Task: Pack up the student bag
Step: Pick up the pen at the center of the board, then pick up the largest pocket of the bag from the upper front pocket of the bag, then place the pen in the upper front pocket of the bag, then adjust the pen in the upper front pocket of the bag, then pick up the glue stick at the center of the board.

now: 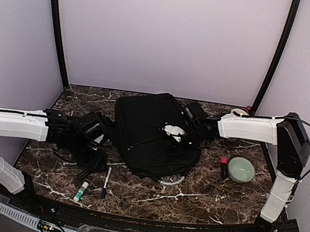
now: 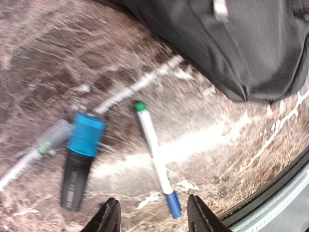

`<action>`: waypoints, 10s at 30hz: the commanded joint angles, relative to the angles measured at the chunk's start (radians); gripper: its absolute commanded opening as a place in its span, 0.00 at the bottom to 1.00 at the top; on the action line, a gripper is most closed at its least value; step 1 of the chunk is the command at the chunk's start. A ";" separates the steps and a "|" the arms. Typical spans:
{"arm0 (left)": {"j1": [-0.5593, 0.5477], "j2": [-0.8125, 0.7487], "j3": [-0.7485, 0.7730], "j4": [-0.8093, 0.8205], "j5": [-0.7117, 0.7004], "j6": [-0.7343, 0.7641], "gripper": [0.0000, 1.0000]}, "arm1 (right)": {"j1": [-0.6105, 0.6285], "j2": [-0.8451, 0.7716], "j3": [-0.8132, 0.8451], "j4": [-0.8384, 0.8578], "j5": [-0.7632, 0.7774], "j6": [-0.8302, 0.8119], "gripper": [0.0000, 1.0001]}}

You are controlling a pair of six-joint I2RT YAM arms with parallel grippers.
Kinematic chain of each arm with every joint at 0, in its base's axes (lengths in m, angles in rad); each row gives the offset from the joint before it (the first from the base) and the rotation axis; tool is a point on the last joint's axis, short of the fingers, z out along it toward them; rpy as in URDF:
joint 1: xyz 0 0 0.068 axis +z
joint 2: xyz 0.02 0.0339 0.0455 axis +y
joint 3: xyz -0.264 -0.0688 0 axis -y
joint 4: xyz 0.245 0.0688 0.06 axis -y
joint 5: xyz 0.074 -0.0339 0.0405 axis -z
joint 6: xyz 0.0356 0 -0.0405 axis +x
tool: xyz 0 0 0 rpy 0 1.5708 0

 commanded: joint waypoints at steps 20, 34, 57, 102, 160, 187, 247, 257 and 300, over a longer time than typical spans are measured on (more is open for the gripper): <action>-0.190 0.406 0.163 -0.087 -0.138 -0.250 0.32 | 0.004 -0.018 -0.011 -0.008 -0.046 0.007 0.38; -0.207 0.413 0.180 -0.116 -0.133 -0.263 0.06 | 0.002 -0.029 -0.003 -0.021 -0.058 0.017 0.38; -0.222 0.104 0.063 0.001 -0.089 -0.266 0.00 | -0.045 -0.136 -0.035 0.204 0.100 -0.311 0.55; -0.092 0.434 0.286 0.668 0.129 -0.237 0.00 | 0.060 -0.178 0.069 0.149 0.051 -0.044 0.00; -0.174 0.543 0.211 0.974 -0.229 0.074 0.00 | 0.085 -0.217 0.001 0.200 0.084 -0.041 0.00; -0.126 0.363 0.191 0.912 -0.123 0.359 0.20 | 0.073 -0.211 0.022 0.188 0.054 -0.029 0.00; -0.108 0.525 0.230 1.083 -0.412 -0.119 0.61 | 0.064 -0.215 0.049 0.165 0.000 0.008 0.00; -0.230 0.395 0.190 0.733 -0.494 -0.164 0.64 | 0.063 -0.211 0.038 0.175 0.017 0.002 0.00; -0.214 -0.121 -0.142 -0.294 0.043 -0.337 0.46 | 0.020 -0.239 -0.037 0.202 0.013 -0.029 0.00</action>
